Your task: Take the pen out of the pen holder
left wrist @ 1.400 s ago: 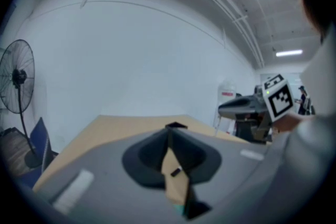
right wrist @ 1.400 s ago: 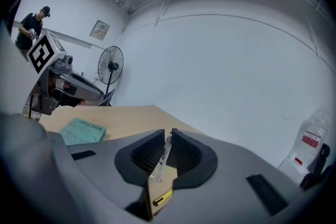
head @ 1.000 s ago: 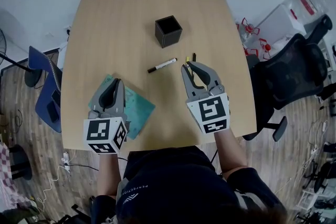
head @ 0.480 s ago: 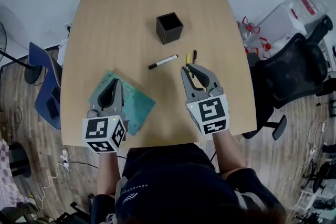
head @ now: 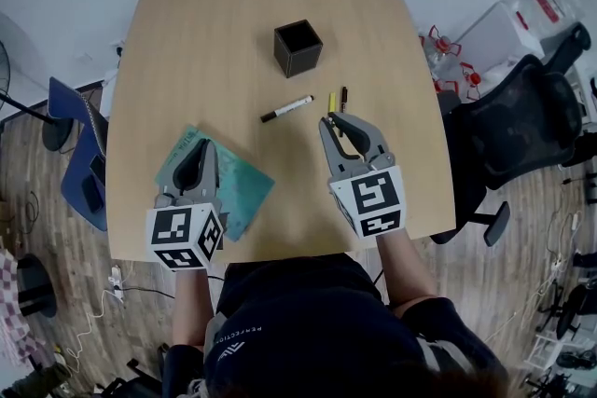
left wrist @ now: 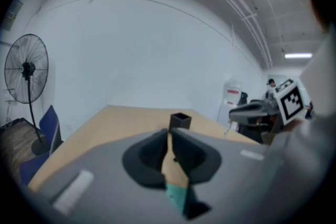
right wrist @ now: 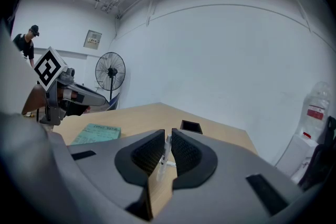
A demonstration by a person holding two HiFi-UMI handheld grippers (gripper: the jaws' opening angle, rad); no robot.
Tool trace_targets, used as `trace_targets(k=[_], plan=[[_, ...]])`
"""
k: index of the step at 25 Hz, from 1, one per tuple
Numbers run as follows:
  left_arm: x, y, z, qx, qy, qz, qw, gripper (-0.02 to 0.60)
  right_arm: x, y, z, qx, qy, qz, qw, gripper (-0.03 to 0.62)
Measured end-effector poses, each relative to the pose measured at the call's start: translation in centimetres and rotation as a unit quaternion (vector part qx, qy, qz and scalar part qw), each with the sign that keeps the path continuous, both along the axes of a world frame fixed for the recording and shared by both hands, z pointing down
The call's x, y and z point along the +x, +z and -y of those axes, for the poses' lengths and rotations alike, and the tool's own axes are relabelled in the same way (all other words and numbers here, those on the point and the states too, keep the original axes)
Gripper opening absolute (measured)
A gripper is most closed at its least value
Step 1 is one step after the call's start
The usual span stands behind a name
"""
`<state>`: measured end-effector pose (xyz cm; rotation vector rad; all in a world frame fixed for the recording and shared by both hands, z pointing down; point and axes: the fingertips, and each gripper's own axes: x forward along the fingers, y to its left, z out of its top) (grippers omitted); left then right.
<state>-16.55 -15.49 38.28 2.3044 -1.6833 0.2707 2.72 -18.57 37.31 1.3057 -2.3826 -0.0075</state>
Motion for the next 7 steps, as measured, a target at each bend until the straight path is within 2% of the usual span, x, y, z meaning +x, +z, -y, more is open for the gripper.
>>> trace_targets(k=[7], plan=[[0.56,0.18,0.53,-0.002,0.006,0.002,1.0000,0.029,0.31,-0.20,0.35,0.000,0.002,0.010,1.000,0.035]])
